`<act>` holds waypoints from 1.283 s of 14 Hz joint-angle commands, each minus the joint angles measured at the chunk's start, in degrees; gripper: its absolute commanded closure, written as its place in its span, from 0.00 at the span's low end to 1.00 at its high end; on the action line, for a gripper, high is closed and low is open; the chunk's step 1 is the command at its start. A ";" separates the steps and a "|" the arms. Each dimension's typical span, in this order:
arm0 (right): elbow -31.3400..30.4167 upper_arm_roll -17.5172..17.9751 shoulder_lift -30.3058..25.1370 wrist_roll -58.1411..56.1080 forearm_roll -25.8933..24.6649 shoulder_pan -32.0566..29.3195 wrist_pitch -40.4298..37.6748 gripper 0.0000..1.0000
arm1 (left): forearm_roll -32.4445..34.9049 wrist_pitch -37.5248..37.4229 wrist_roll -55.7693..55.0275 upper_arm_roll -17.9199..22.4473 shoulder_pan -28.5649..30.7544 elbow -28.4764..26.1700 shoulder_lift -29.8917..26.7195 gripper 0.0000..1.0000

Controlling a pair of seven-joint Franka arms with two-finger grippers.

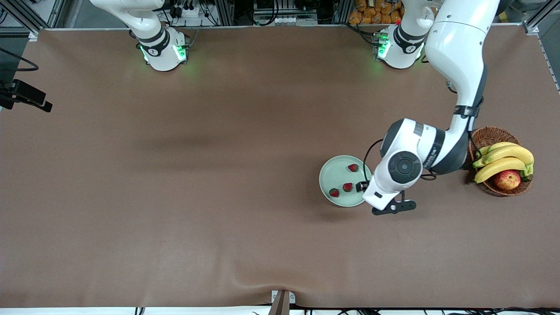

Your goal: Collect all strawberries into plate

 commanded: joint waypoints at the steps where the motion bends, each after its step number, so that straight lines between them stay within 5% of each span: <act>1: 0.24 -0.27 -0.46 1.22 0.00 0.62 -0.13 0.00 | 2.41 -0.01 3.15 0.72 1.95 0.22 -0.62 0.00; 13: 0.24 -0.19 -0.37 1.22 -0.09 1.15 -0.04 0.00 | 2.96 0.43 16.70 0.72 12.95 4.09 -1.85 0.00; 18: 0.24 -0.27 -0.37 1.22 0.00 1.15 -0.13 0.00 | 2.43 -2.80 17.05 -2.70 16.73 2.68 -9.13 0.00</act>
